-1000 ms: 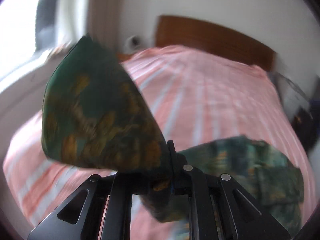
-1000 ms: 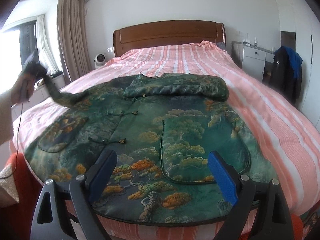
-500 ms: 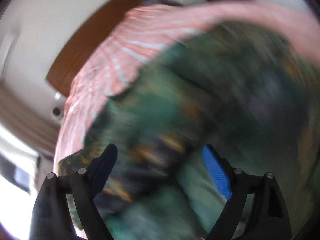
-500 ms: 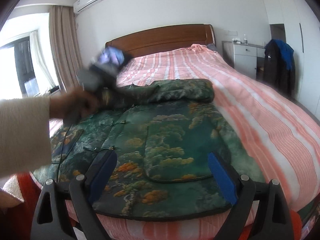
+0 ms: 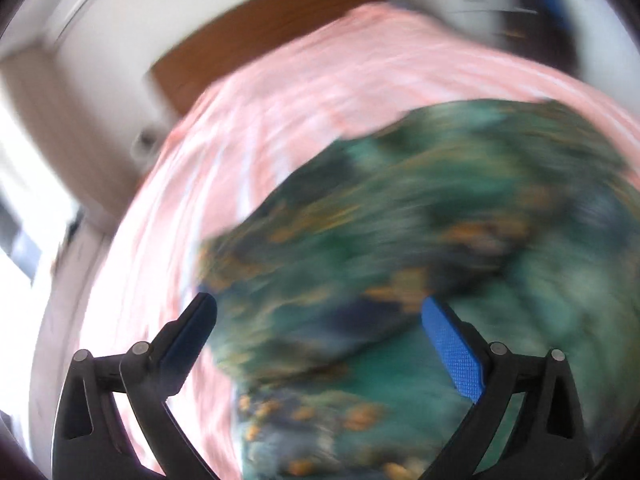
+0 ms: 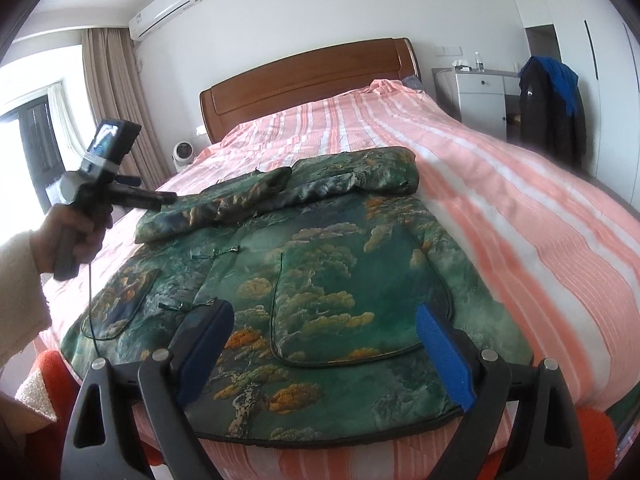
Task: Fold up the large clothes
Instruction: 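Grasp the other sleeve with the left tool and fold it across the jacket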
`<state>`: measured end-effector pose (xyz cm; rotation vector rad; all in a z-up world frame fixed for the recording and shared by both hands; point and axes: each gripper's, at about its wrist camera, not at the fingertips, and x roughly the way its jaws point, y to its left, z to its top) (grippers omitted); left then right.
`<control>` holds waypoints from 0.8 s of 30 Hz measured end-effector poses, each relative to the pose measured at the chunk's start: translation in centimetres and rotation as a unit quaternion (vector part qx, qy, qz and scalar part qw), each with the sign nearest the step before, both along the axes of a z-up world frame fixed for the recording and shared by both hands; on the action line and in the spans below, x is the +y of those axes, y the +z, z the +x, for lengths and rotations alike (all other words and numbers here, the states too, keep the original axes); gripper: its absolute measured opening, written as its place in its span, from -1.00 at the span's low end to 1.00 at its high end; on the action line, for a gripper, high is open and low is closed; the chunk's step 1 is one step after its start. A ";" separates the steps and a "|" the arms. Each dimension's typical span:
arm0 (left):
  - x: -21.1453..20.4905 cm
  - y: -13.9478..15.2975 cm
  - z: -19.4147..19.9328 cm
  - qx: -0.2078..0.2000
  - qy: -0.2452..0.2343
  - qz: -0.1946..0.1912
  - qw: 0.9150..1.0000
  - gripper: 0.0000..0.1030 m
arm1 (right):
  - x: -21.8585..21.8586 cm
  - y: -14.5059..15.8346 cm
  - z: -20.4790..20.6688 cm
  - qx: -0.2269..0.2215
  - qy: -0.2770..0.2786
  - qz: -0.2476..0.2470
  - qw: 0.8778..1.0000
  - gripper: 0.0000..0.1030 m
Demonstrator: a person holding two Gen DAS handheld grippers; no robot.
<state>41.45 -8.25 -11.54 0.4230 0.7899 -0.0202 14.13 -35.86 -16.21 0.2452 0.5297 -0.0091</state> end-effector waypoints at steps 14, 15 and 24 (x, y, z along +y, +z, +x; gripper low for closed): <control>-2.7 1.7 1.2 0.037 -0.037 -0.109 0.993 0.97 | -0.6 -0.4 0.2 0.008 -0.010 0.015 1.000 0.78; -3.5 2.1 1.5 0.039 -0.044 -0.124 0.991 0.97 | -0.6 -0.5 0.3 0.011 -0.007 0.017 1.000 0.78; -9.6 -6.7 6.8 0.111 -0.013 -0.049 0.992 0.99 | -0.2 -0.6 0.3 0.012 -0.003 0.006 1.000 0.78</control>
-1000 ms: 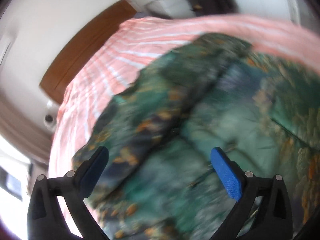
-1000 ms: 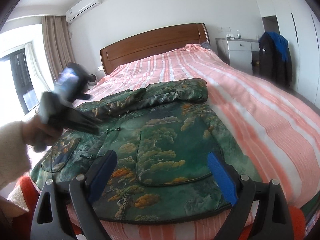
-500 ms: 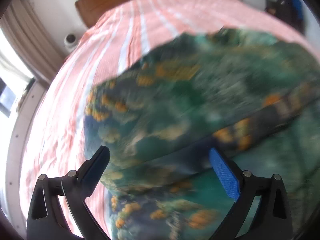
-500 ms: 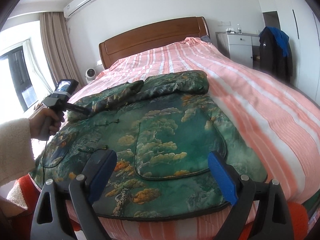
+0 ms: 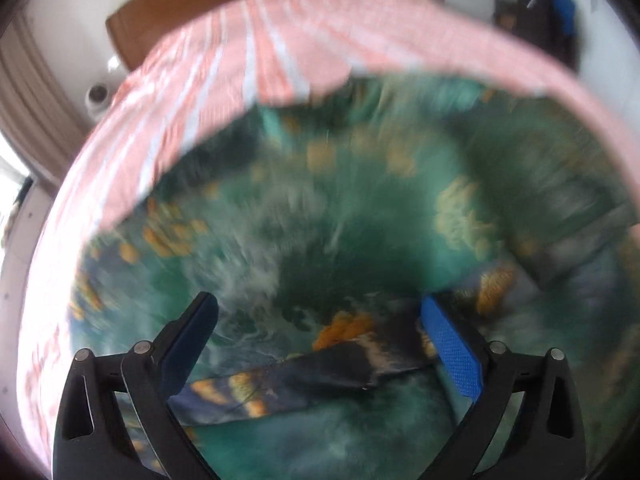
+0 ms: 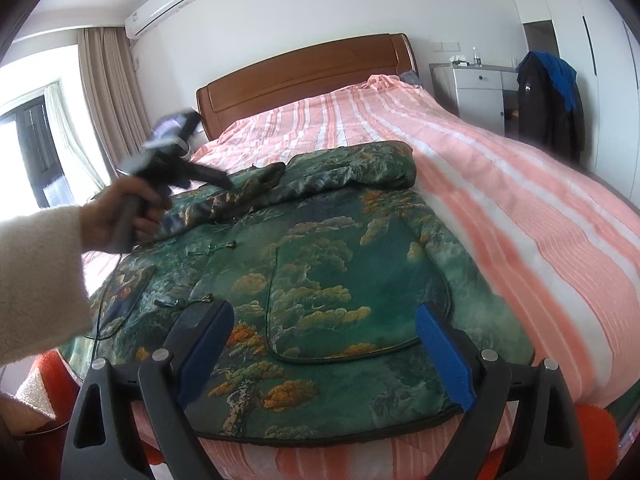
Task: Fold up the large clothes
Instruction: 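Grasp the other sleeve with the left tool and fold it across the jacket, then open the left tool and lift it away from the folded sleeve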
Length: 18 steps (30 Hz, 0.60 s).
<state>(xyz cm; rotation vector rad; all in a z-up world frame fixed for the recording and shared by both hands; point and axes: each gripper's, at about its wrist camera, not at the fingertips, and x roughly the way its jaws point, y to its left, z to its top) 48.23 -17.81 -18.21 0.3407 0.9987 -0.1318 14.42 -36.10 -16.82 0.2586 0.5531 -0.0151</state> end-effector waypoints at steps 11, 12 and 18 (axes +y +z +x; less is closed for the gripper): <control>2.6 6.5 -8.0 -0.122 -0.004 0.044 0.992 0.97 | 0.1 0.1 0.0 -0.004 0.002 -0.002 1.000 0.78; 3.0 7.2 -9.4 -0.141 -0.001 0.054 0.988 0.97 | 0.3 0.1 0.0 -0.004 0.003 -0.005 1.000 0.78; 5.1 10.9 -15.0 -0.198 0.006 0.065 0.978 0.99 | 1.6 0.4 -0.1 -0.012 0.010 -0.032 0.999 0.78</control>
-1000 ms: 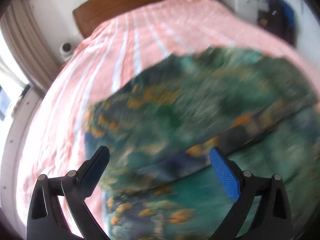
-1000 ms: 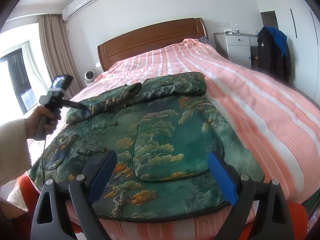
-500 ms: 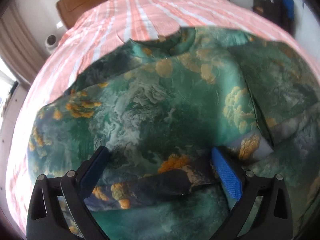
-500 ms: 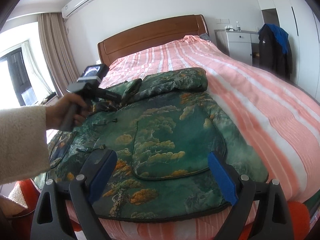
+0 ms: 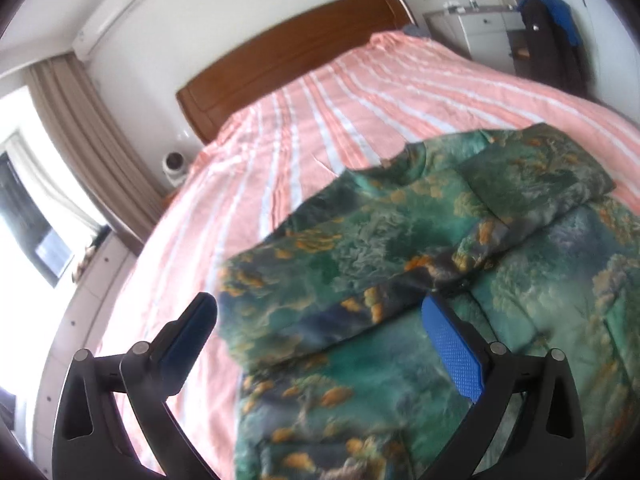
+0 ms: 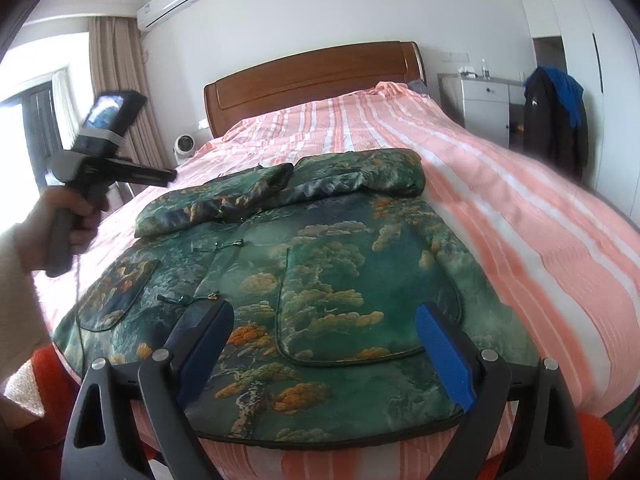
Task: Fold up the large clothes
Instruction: 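Open the left tool and lift it away from the folded sleeve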
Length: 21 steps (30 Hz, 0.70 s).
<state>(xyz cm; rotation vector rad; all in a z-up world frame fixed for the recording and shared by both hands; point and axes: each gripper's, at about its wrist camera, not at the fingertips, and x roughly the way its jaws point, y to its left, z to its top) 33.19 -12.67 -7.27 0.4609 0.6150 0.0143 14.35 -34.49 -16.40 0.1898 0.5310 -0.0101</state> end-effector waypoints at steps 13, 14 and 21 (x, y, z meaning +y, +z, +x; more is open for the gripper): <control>2.6 1.1 -4.0 0.016 0.025 -0.074 0.997 0.99 | 1.9 0.1 -0.3 -0.005 0.000 -0.047 0.999 0.78; 2.8 1.1 -4.2 0.019 0.027 -0.081 0.996 0.99 | 1.9 0.1 -0.3 -0.006 0.000 -0.049 0.999 0.78; 4.5 -0.3 -6.6 0.051 0.041 -0.149 0.987 0.99 | 2.3 0.1 -0.3 -0.009 0.001 -0.060 0.998 0.78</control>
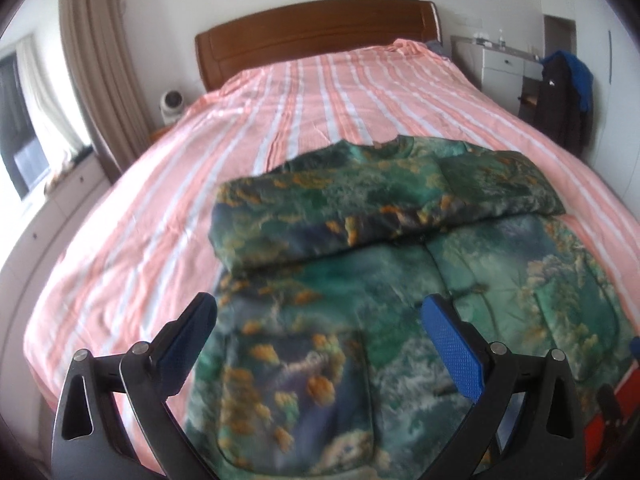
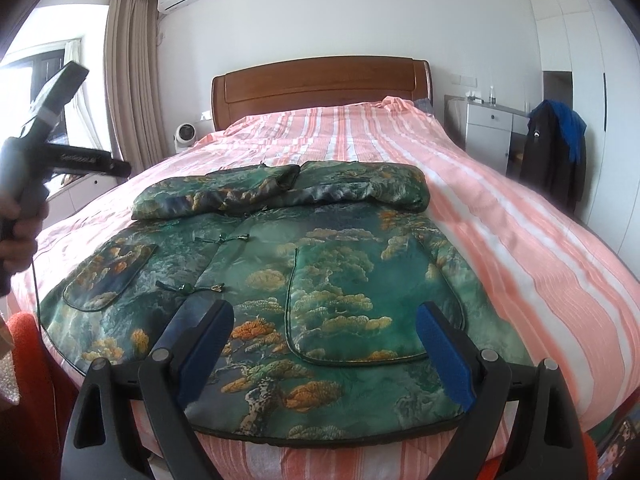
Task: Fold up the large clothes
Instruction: 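Open the left tool and lift it away from the folded sleeve, then move both tools toward the hem of the green jacket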
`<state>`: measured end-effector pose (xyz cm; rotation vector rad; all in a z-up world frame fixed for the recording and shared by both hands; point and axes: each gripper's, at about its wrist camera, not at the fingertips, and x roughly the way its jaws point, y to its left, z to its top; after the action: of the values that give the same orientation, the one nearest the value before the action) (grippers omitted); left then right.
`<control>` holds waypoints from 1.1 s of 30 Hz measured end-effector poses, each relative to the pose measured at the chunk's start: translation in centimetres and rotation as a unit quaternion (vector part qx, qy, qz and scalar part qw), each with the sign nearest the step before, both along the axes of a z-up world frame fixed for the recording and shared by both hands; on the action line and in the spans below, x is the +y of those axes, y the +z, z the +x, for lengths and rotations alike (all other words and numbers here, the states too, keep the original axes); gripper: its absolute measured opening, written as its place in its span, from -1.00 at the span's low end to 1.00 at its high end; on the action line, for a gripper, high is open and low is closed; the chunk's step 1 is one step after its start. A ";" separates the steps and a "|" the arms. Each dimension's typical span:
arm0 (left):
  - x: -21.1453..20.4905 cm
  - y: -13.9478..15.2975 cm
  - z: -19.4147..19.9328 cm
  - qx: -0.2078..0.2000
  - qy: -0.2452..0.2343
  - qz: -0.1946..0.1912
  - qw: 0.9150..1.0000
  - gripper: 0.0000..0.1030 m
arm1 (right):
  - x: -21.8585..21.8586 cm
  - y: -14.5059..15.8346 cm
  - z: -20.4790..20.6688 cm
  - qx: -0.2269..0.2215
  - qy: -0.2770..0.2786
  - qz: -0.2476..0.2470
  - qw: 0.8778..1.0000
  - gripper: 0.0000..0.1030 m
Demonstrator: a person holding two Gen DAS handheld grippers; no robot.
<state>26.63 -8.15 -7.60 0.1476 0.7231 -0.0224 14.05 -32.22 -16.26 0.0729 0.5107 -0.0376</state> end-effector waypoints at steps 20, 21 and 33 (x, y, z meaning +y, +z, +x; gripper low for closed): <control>1.9 -2.9 -2.9 0.026 0.017 -0.023 0.999 0.99 | 1.3 -0.1 0.0 0.002 0.010 -0.031 0.999 0.78; 2.3 -3.2 -3.4 0.028 0.019 -0.026 0.999 0.99 | 1.5 -0.1 -0.1 0.001 0.013 -0.034 0.999 0.78; 6.6 -3.1 -6.3 -0.015 0.087 -0.031 0.996 0.99 | 2.4 -0.2 0.1 0.001 0.035 -0.044 0.998 0.78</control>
<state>20.29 -1.51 -10.68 0.0252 0.7021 0.1236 14.17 -29.87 -16.48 -0.0310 0.5119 0.0088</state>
